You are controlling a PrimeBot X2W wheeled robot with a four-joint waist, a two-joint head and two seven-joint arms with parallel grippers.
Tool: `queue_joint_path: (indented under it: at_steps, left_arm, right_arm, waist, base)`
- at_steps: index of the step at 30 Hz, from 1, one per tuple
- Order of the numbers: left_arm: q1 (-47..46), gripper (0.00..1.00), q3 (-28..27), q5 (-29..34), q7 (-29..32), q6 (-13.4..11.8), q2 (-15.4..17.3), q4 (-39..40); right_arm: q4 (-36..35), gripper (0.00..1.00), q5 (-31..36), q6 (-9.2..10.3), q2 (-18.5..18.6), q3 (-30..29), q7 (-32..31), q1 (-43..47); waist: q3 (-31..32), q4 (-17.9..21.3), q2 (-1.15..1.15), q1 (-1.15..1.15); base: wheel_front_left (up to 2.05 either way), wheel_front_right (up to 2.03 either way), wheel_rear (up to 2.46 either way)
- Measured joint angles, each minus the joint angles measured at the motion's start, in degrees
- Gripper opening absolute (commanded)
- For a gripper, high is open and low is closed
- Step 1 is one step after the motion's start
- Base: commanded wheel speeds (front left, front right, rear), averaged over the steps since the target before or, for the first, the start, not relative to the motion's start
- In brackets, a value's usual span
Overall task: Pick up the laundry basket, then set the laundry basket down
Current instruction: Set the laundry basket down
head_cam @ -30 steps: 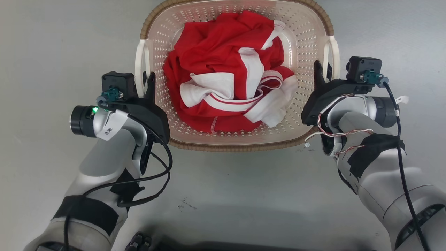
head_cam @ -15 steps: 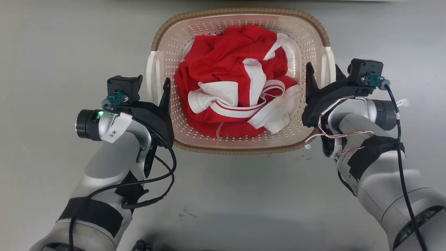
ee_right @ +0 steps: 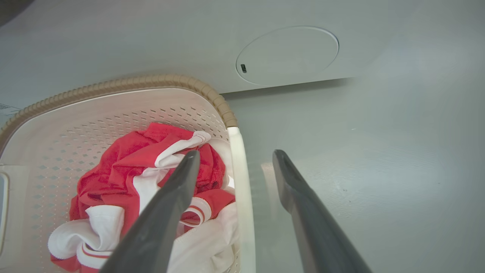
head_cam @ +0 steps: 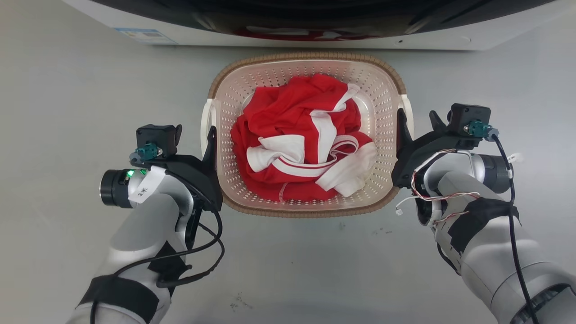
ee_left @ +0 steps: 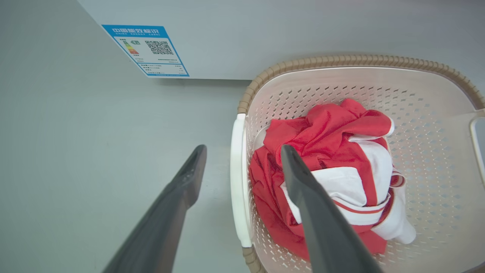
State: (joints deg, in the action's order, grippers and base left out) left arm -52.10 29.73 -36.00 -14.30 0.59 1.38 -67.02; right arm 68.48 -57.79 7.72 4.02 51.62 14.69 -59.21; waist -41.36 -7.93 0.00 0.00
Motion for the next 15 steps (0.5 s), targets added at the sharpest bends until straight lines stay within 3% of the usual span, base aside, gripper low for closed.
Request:
queue_joint_path:
  at_steps: [15]
  left_arm:
    - [8.1,1.0,-3.5,-0.1,0.0,-0.1,2.4,4.8]
  right_arm:
    - [-5.4,1.0,3.2,-0.14,-0.1,-3.4,0.0,6.4]
  waist:
    - [11.7,0.9,-0.01,-0.01]
  base:
    - [0.0,0.0,0.0]
